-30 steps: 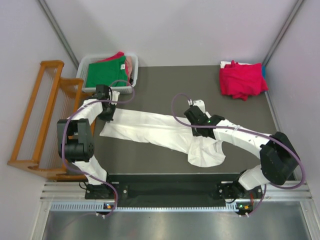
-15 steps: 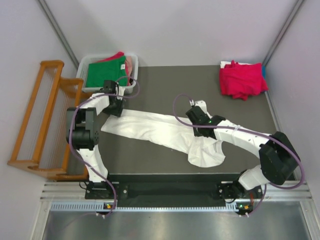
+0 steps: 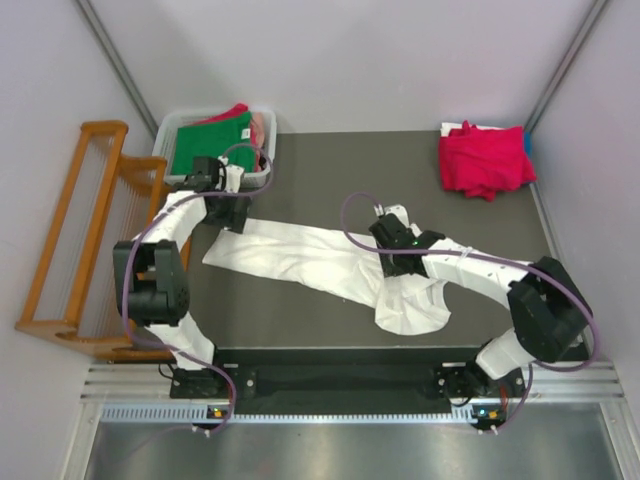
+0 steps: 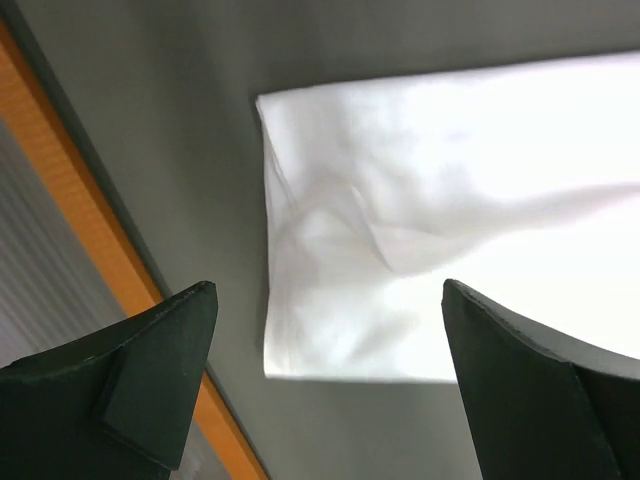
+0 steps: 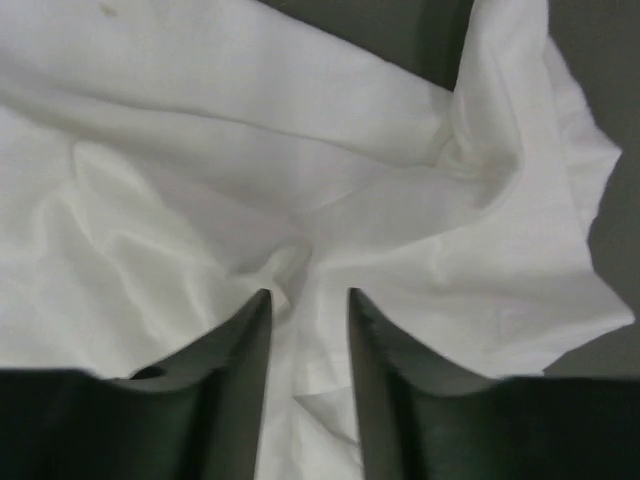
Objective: Fold and stack the t-shirts
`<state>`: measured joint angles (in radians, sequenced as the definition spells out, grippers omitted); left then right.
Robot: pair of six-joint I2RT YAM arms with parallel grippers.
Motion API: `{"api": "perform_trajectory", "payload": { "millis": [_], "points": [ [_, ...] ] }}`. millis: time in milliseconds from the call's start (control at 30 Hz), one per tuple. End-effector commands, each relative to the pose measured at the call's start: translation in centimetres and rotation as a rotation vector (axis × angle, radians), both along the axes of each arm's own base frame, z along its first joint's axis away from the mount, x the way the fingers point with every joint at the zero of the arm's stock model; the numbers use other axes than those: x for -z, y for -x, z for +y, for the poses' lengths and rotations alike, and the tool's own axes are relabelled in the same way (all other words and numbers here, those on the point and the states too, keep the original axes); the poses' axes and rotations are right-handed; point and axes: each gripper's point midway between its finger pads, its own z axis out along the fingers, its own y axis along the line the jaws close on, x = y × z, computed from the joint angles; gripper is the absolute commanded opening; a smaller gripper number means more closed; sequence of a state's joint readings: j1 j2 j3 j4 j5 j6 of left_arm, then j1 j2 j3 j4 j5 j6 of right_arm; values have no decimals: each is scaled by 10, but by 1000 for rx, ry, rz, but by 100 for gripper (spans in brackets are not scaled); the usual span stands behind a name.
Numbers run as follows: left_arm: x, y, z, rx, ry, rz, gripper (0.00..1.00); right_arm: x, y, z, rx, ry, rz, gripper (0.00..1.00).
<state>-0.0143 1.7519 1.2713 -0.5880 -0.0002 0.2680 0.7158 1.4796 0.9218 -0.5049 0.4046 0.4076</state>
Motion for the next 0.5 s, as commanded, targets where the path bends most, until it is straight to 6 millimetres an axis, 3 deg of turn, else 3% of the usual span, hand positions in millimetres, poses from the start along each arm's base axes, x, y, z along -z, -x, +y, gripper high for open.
{"api": "perform_trajectory", "payload": {
  "millis": [0, 33, 100, 200, 333, 467],
  "points": [
    [-62, 18, -22, 55, 115, -84, 98, 17, -6, 2, -21, 33, 47, 55],
    [-70, 19, -23, 55, 121, -104, 98, 15, -9, 1, -16, 39, 34, 70],
    [-93, 22, -24, 63, 127, -162, 98, 8, -18, -4, 0, 77, 2, 75],
    [-102, 35, -34, 103, 172, -175, 98, -18, -32, -7, 10, 92, -56, 75],
    [-84, 56, -45, 171, 170, -128, 98, -45, -35, -10, 13, 99, -91, 73],
    [-59, 68, -46, 188, 166, -77, 98, -57, -13, -18, 21, 69, -79, 73]
  ]
}}
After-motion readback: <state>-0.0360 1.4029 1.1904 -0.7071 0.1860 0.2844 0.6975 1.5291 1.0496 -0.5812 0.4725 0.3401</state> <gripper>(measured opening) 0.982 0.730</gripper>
